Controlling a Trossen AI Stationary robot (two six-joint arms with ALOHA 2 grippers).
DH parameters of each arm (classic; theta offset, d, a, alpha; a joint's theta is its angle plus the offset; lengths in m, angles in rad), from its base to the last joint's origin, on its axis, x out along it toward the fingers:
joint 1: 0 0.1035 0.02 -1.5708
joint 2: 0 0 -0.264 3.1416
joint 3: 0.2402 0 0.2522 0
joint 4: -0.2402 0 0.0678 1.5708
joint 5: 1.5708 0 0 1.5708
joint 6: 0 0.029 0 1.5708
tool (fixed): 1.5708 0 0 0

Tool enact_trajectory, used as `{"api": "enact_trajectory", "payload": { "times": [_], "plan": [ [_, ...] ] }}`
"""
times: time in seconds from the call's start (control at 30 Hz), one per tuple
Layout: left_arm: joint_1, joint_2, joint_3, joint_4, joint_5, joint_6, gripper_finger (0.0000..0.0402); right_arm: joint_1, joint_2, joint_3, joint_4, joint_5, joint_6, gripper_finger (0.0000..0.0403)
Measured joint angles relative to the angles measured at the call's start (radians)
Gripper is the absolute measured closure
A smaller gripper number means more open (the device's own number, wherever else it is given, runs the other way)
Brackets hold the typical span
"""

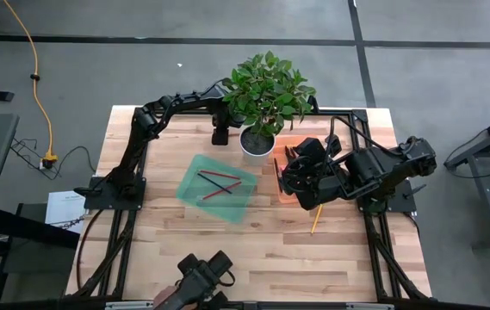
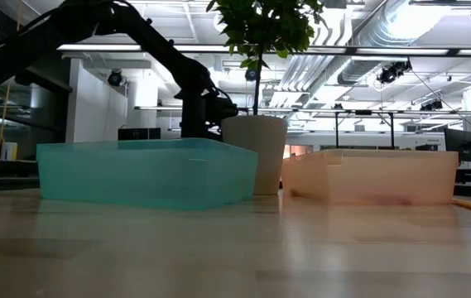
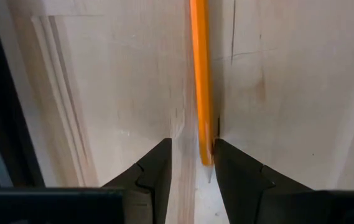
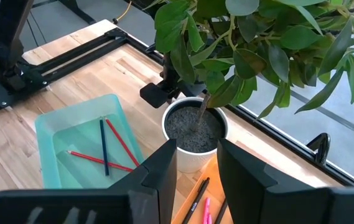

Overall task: Sort pens & pencils
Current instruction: Put the orange pencil into the blue bin

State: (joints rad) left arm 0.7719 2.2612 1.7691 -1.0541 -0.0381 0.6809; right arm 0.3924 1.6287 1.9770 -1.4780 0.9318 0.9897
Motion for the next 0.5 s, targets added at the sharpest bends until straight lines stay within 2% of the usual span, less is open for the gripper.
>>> {"api": "enact_trajectory", "payload": {
  "times": [0.2, 0.5],
  "plan": [
    [0.000, 0.000, 0.000, 0.000, 0.070, -0.005, 0.0296, 0.000, 0.000, 0.000, 0.000, 0.000, 0.004, 0.0295],
    [0.001, 0.000, 0.000, 0.001, 0.070, -0.005, 0.0296, 0.000, 0.000, 0.000, 0.000, 0.000, 0.005, 0.0295]
  ]
}}
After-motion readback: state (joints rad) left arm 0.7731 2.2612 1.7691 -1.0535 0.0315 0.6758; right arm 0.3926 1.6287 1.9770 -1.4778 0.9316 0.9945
